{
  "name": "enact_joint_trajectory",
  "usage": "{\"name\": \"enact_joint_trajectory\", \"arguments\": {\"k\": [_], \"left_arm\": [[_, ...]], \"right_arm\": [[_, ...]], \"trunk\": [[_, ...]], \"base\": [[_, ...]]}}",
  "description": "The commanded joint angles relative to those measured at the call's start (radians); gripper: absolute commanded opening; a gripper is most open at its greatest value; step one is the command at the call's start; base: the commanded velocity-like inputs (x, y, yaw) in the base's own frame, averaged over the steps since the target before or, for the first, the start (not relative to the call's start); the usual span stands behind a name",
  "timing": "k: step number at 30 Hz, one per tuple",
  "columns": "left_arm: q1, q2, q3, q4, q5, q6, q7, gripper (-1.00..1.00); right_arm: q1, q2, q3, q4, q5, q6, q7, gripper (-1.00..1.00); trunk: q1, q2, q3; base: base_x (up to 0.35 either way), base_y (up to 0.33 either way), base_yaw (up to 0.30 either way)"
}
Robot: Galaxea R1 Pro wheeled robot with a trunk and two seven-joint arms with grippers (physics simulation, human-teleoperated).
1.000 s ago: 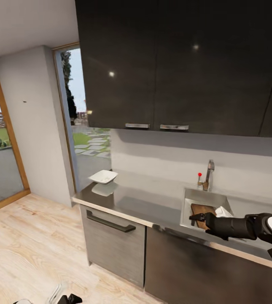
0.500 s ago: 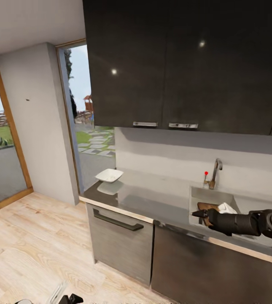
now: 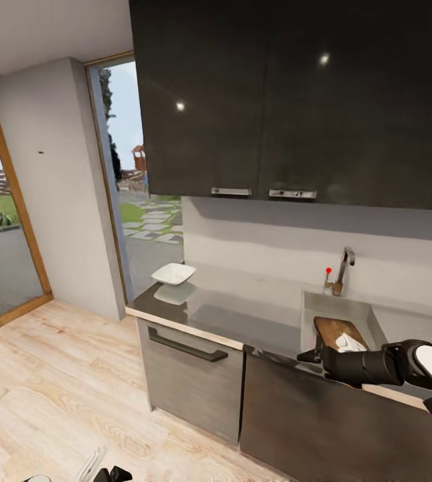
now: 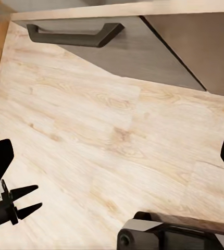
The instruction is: In the kitchen, take the Vidalia onion out of the sink, dice it on the chopping board with the paring knife, put the diced onion into the bowl on the countertop, then place both the paring knife and the chopping board into the sink.
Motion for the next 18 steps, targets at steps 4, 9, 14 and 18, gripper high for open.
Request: {"name": "enact_joint_trajectory", "arguments": {"k": [4, 9, 14, 18], "left_arm": [[0.0, -0.001, -0.001, 0.006, 0.011, 0.001, 0.008, 1.0], [0.0, -0.001, -0.001, 0.009, 0.011, 0.001, 0.008, 1.0], [0.0, -0.001, -0.001, 0.009, 0.011, 0.0, 0.008, 1.0], [0.0, 0.0, -0.002, 0.009, 0.011, -0.031, 0.008, 1.0]], "right_arm": [[0.0, 0.0, 0.003, -0.001, -0.009, 0.0, -0.01, 1.0], [0.0, 0.004, 0.03, -0.001, -0.008, 0.0, -0.011, 1.0], [0.0, 0.015, 0.055, -0.001, -0.008, 0.0, -0.014, 1.0], [0.002, 0.022, 0.153, 0.016, 0.022, 0.0, -0.04, 1.0]], "trunk": [[0.0, -0.001, -0.007], [0.0, -0.001, -0.015], [0.0, -0.001, -0.023], [0.0, -0.001, -0.027]], "base": [[-0.152, 0.077, 0.0], [-0.259, 0.172, 0.0], [-0.272, 0.21, 0.0], [-0.108, 0.09, 0.0]]}}
